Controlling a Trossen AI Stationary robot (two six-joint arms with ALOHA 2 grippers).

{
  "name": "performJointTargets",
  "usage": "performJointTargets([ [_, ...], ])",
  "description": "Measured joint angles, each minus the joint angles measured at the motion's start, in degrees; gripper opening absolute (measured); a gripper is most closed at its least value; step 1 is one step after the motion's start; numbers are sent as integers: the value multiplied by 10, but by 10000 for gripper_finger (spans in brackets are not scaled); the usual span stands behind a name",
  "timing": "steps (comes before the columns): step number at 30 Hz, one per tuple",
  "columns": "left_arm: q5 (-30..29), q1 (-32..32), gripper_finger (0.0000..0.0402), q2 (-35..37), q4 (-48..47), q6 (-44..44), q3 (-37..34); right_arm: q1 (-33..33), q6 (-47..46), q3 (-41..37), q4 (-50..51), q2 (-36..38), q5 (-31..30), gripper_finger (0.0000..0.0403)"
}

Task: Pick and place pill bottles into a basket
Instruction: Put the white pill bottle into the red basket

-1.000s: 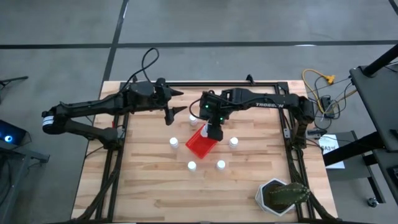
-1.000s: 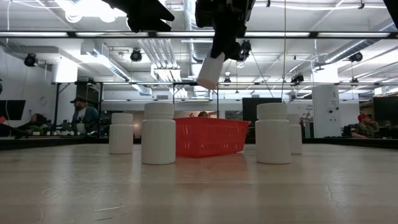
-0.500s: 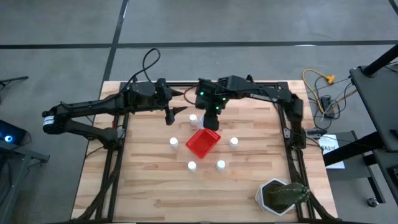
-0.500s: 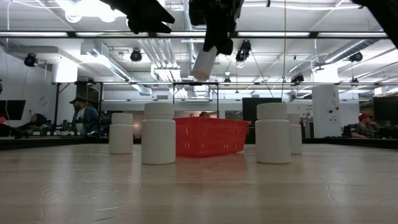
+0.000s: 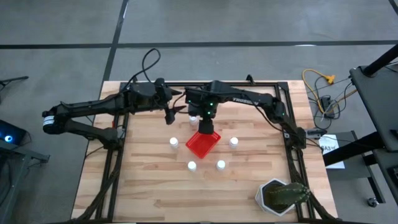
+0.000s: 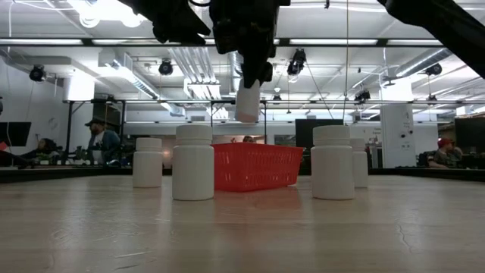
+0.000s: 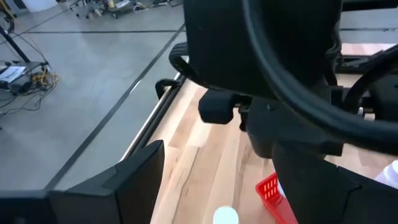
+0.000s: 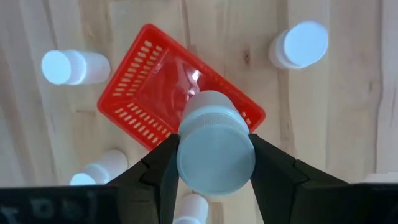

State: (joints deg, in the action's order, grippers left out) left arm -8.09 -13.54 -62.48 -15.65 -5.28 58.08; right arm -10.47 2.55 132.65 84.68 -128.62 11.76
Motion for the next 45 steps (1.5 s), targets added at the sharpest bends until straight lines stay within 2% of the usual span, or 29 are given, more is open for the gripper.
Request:
performJointTargets([
  [21, -30, 0, 279, 7, -9, -15, 0, 10, -40, -65, -48, 0, -19, 147],
  [32, -58, 0, 279, 94, 8, -8, -11, 12, -39, -67, -60, -1, -21, 147],
  [35, -55, 0, 279, 131, 31, -6, -43, 12, -39, -69, -61, -1, -21, 147],
  [40, 0, 0, 279, 206, 100, 53, -134, 12, -41, -78, -72, -1, -28, 147],
  [45, 36, 0, 279, 280, 117, 104, -211, 12, -41, -100, -78, -1, -28, 147],
])
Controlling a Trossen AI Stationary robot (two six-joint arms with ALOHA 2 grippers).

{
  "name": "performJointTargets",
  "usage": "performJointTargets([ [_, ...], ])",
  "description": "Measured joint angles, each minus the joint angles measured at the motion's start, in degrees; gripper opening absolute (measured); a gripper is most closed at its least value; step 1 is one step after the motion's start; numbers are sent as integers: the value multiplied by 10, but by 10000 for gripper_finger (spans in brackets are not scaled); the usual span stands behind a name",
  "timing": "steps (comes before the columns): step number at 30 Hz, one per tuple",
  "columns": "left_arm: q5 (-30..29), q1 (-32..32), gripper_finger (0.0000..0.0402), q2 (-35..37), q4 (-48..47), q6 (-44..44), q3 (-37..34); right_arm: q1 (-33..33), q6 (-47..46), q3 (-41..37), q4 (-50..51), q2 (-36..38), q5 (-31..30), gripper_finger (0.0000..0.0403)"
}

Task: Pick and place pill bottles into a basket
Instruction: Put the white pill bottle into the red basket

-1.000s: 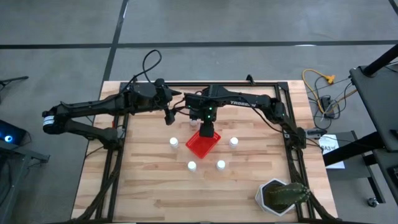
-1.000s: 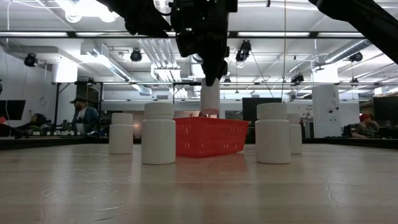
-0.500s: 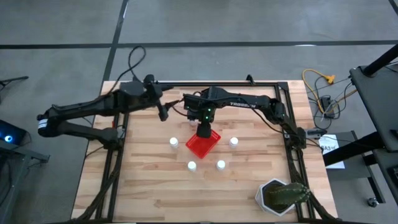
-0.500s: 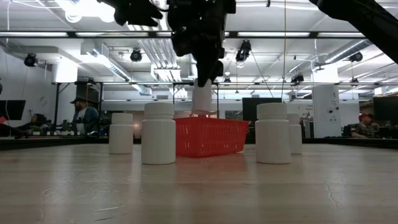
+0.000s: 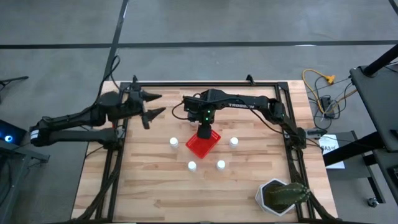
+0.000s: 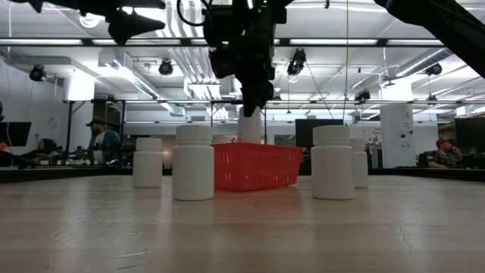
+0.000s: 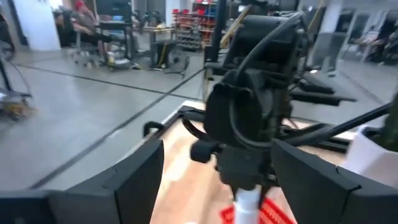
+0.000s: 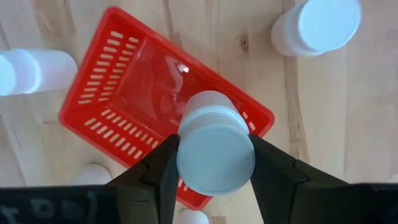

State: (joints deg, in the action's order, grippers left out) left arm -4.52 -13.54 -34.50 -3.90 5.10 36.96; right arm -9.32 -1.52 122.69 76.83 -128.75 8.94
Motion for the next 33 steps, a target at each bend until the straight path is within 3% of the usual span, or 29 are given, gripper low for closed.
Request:
performJointTargets([
  [5, 38, 0, 279, 57, 6, 6, -32, 0, -3, -29, -19, 0, 0, 147],
  [12, 38, 0, 279, 97, 2, 6, -53, 0, -4, -50, -36, 0, 0, 147],
  [21, 39, 0, 279, 107, -1, 6, -52, -1, -17, -57, -50, 1, -46, 147],
  [26, 85, 0, 279, 106, -63, 36, -52, -1, -18, -59, -50, 1, -46, 147],
  [33, 80, 0, 250, 106, -134, 32, -57, -1, -21, -71, -52, 1, -46, 147],
])
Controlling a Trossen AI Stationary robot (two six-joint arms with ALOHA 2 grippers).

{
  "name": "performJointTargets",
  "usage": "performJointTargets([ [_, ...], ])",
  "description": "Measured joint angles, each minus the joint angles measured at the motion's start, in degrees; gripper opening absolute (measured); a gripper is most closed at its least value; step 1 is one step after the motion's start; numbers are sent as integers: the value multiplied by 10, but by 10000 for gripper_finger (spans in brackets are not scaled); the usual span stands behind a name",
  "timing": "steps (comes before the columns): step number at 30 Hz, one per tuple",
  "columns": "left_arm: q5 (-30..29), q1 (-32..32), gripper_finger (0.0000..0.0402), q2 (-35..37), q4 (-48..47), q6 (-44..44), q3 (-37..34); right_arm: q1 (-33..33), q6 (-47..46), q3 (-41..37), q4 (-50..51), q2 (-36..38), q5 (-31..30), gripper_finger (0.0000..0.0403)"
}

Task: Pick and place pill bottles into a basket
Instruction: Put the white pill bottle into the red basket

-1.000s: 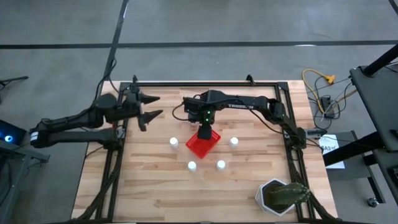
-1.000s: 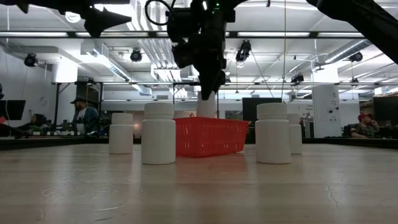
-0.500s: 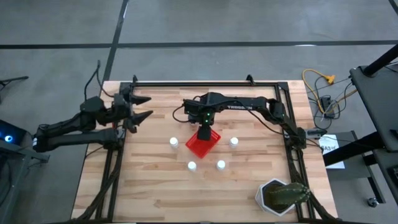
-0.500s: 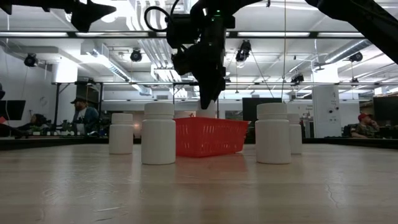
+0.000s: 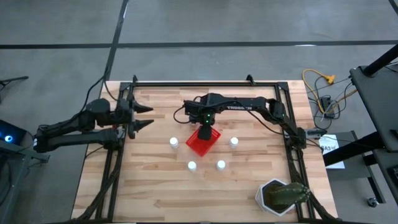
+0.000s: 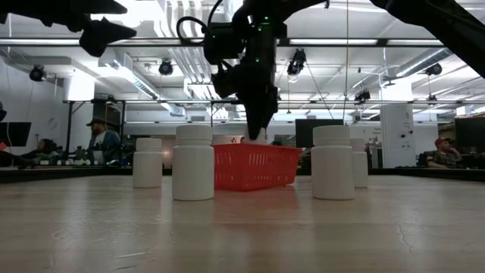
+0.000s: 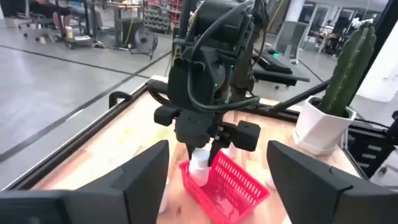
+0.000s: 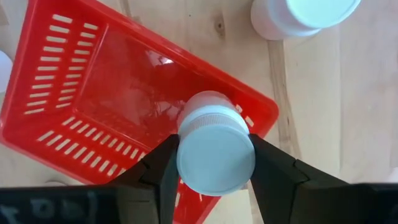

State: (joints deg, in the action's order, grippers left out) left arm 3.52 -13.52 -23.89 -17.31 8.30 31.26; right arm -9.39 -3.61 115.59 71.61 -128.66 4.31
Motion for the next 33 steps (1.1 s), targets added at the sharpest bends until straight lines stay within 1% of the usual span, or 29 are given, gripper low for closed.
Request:
performJointTargets([
  [3, -2, 0, 227, 2, 14, 3, -17, 0, -5, -8, 0, 0, 0, 147],
  [6, -2, 0, 208, 11, 26, 9, -50, 0, -5, -14, -2, 0, 2, 147],
  [10, -2, 0, 194, 25, 74, 32, -96, 0, -6, -15, -6, 0, 2, 147],
  [14, -2, 0, 191, 38, 124, 35, -126, 0, -12, -15, -10, 0, 2, 147],
  [24, 16, 0, 191, 42, 119, 63, -157, 0, -14, -15, -17, 0, 2, 147],
  [27, 35, 0, 191, 42, 118, 64, -164, 0, -14, -15, -17, 0, 2, 147],
  [33, 54, 0, 191, 33, 117, 54, -165, 0, -14, -15, -17, 0, 2, 147],
])
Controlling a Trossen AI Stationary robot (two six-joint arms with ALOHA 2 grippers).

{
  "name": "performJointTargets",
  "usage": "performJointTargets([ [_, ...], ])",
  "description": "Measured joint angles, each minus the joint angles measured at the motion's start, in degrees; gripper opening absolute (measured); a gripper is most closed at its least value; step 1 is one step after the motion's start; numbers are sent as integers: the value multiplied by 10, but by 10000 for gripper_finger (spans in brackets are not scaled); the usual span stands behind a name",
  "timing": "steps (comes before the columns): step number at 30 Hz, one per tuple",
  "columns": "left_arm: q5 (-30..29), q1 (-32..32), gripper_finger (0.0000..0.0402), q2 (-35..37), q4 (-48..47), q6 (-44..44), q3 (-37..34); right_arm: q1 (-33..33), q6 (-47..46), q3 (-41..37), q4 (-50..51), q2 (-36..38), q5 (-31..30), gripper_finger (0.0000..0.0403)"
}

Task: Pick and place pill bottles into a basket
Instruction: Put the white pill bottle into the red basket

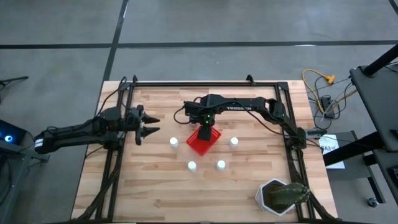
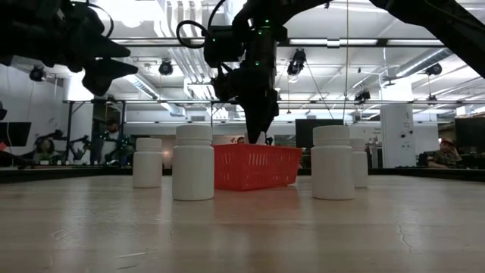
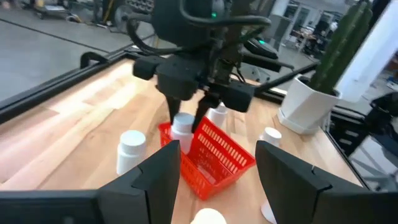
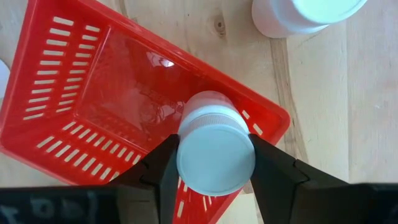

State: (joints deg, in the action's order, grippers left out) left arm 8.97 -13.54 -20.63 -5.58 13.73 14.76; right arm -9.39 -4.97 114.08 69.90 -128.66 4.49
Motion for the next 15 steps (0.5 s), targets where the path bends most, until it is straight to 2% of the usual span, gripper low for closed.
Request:
performJointTargets([
  [4, 27, 0, 191, -5, 0, -5, 0, 0, -2, 0, 0, 0, 0, 147],
  [15, 27, 0, 191, -42, 0, -10, 0, 0, -7, 0, -1, 0, 0, 147],
])
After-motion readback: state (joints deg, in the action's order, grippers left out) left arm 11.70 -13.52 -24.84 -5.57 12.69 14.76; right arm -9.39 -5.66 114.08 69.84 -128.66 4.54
